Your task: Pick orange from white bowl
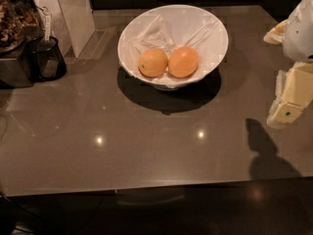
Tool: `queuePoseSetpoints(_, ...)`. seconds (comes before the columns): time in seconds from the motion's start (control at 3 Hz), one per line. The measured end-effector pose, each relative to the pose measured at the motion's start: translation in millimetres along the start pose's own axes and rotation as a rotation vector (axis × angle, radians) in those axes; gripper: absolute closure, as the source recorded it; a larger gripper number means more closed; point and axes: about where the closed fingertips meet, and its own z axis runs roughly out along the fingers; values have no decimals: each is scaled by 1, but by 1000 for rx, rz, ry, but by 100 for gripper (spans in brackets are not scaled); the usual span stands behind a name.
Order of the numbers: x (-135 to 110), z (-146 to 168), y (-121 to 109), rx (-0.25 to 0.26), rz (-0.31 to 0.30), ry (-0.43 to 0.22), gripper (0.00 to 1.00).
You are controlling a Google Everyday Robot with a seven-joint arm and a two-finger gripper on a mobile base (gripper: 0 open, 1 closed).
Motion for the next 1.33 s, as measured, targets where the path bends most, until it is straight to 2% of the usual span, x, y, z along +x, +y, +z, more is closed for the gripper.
queuePoseSetpoints(0.33,0,0,0,0,0,0,0)
queuePoseSetpoints(0.67,-6,-6,-9,18,-9,-39,0)
queuePoseSetpoints(1.0,-26,-12,-31,32,-48,-130,0)
queuePoseSetpoints(1.33,-60,-10,-53,14,-102,-252,0)
